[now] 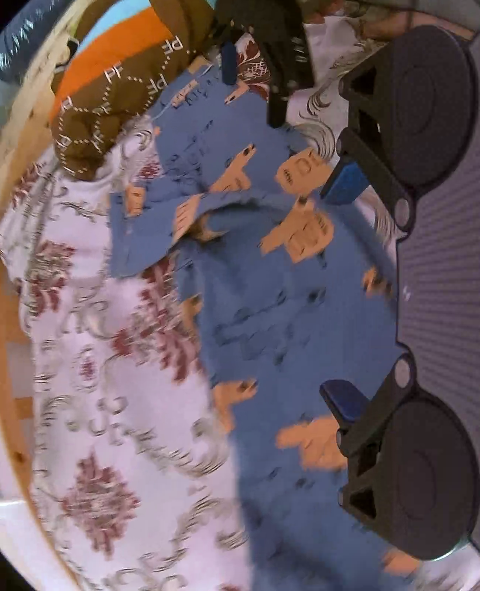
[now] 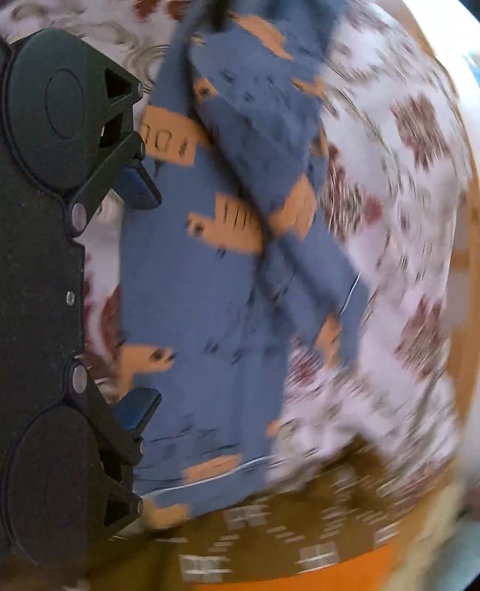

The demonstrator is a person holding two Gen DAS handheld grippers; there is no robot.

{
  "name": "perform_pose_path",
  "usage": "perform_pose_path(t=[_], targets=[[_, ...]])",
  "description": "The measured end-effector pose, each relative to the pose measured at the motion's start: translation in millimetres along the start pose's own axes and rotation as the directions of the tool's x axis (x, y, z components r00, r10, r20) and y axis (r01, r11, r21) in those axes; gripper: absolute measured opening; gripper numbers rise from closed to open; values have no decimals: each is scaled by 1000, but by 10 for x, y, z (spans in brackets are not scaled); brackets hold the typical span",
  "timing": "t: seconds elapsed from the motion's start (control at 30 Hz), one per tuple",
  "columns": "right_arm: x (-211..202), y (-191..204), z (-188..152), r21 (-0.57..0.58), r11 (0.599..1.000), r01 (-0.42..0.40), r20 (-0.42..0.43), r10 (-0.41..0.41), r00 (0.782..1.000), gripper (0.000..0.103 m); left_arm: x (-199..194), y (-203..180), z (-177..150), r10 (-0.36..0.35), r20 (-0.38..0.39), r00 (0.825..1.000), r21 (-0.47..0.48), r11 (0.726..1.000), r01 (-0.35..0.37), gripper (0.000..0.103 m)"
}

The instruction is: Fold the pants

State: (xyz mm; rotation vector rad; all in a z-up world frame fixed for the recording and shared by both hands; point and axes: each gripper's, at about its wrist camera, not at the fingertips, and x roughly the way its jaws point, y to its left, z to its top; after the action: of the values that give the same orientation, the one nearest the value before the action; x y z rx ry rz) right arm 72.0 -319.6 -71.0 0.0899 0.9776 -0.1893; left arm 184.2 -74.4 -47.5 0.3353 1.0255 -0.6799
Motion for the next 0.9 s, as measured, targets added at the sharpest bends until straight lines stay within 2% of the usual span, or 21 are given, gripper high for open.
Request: perform_pose_path(t=[0.1, 0.17, 0.23, 0.3, 0.37, 0.43, 0.47, 0.53, 0.57, 0.63, 0.7, 0.77, 0.8, 0.83, 0.9], targets=[[83, -291, -19, 198, 978, -62, -61, 76, 995, 102, 170, -315, -100, 24, -19, 1000, 27, 999, -23, 103], [66, -429, -48, 299, 949, -100, -47, 120, 992, 102, 233, -540, -154, 39, -26, 999, 132, 991, -35, 103], [31, -531, -82, 367, 921, -133, -32, 155, 987, 102, 242, -746, -189, 75, -19, 997, 262, 963, -67, 103], [-14, -592, -105, 409, 900, -153, -23, 177, 984, 102, 221, -916, -199, 94, -31, 995, 383, 921, -75, 103], [-34, -618, -109, 435, 886, -163, -18, 189, 982, 102, 144, -1015, -152, 65, -68, 996, 464, 886, -26, 103], [-51, -630, -109, 442, 881, -166, -17, 193, 981, 102, 18, -1035, -62, 19, -88, 996, 495, 868, 28, 103], [-60, -634, -94, 438, 883, -166, -16, 193, 981, 102, -51, -1024, -10, 0, -73, 997, 498, 866, 37, 103], [-91, -617, -63, 417, 893, -169, -3, 187, 982, 102, -154, -959, 63, -11, -3, 1000, 466, 885, 11, 103], [-109, -600, -44, 401, 900, -169, 4, 183, 983, 102, -171, -909, 95, 1, 36, 999, 419, 908, -16, 103], [-112, -575, -11, 365, 917, -161, 14, 167, 986, 102, -139, -804, 96, 33, 75, 997, 282, 958, -53, 103], [-93, -552, 8, 339, 929, -150, 6, 158, 987, 102, -42, -699, 44, 35, 53, 998, 101, 994, -40, 103], [-62, -520, 41, 309, 940, -145, -11, 156, 988, 102, 82, -592, -17, 15, 29, 999, -55, 998, -13, 103], [-55, -480, 89, 267, 953, -142, -21, 153, 988, 102, 105, -555, -59, 9, 25, 1000, -98, 995, -6, 103], [-60, -442, 143, 216, 967, -136, -28, 146, 989, 102, 124, -525, -103, 4, 24, 1000, -112, 994, -1, 103], [-69, -350, 296, 93, 989, -115, -50, 120, 992, 102, 129, -496, -126, -2, 33, 999, -63, 998, 4, 103]])
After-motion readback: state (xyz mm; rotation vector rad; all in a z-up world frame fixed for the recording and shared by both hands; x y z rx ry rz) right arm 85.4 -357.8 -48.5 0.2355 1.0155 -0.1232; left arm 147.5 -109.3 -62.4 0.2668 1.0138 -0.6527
